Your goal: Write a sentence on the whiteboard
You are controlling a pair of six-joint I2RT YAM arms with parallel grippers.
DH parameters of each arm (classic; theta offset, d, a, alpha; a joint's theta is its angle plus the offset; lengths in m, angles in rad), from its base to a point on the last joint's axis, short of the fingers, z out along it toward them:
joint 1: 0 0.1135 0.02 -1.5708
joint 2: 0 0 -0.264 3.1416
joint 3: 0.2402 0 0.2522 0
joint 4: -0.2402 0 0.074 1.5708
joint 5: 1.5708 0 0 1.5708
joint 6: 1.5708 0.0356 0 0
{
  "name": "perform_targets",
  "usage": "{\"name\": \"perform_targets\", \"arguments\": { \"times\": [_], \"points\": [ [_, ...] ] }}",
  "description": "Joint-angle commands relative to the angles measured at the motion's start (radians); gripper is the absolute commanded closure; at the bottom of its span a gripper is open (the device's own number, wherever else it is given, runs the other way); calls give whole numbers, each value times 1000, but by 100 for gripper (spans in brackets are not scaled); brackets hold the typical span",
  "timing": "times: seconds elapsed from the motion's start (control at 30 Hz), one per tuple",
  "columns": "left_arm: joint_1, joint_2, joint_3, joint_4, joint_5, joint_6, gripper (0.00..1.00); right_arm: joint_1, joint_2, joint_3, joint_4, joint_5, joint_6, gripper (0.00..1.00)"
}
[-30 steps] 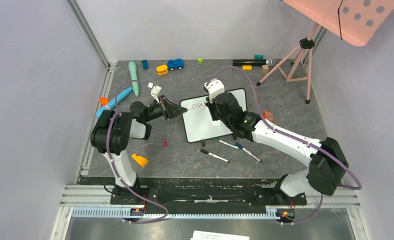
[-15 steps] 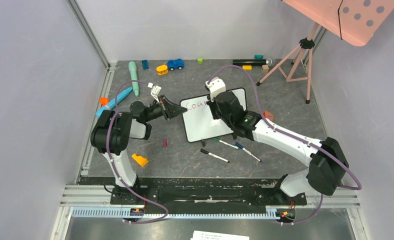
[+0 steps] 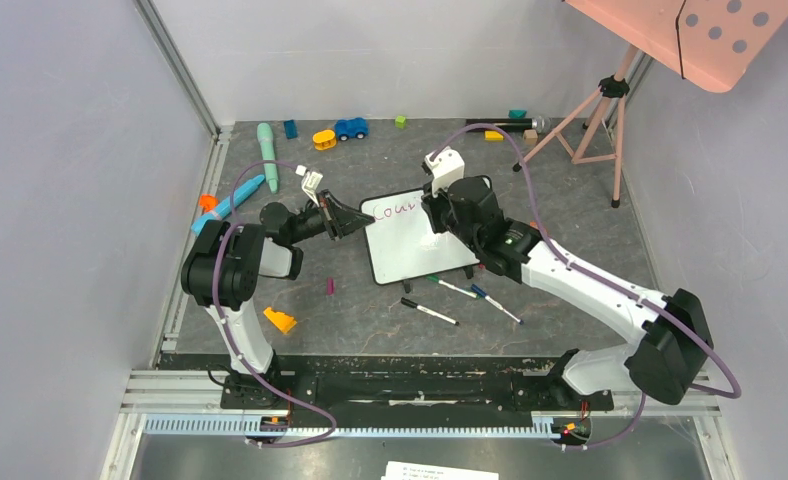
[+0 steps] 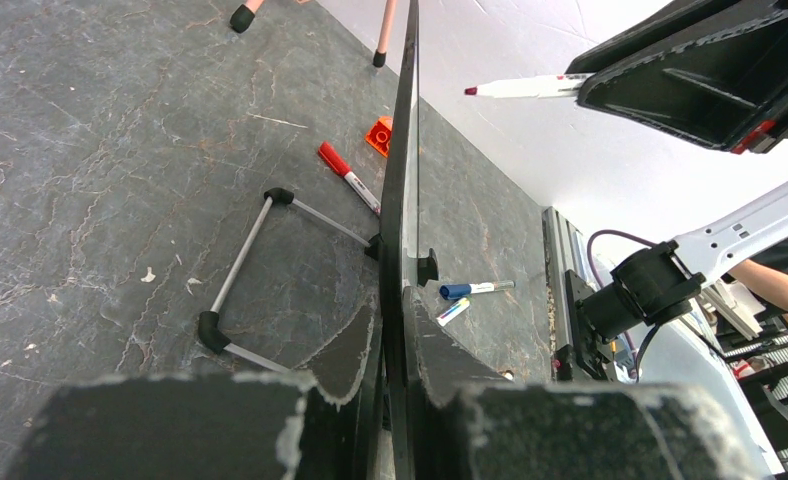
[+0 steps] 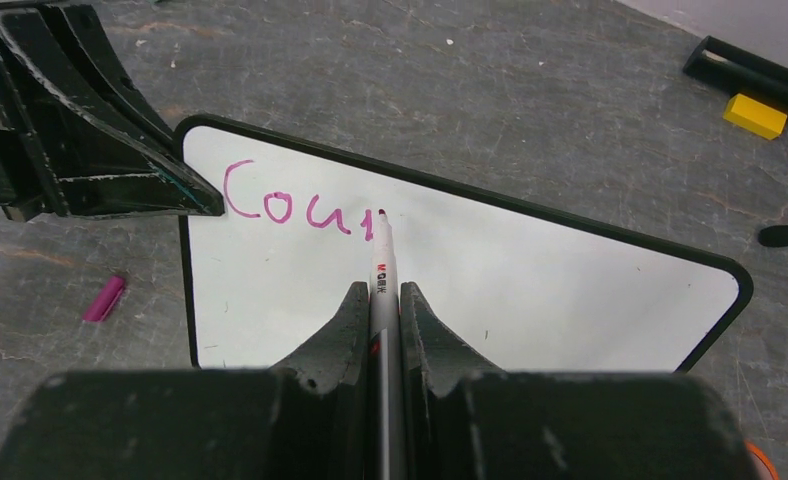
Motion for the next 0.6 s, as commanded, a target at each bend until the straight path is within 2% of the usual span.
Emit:
{"name": "perform_targets", "arguments": {
  "times": [0.0, 0.27, 0.57],
  "points": [
    [1, -9, 21, 88, 21, 22, 98, -9, -39, -20, 36, -4, 6, 100],
    [1, -3, 28, 88, 22, 16, 98, -12, -18, -49, 46, 63, -12, 100],
    [1, -3, 27, 88, 23, 16, 98, -18, 11, -38, 60, 64, -16, 100]
  ]
}}
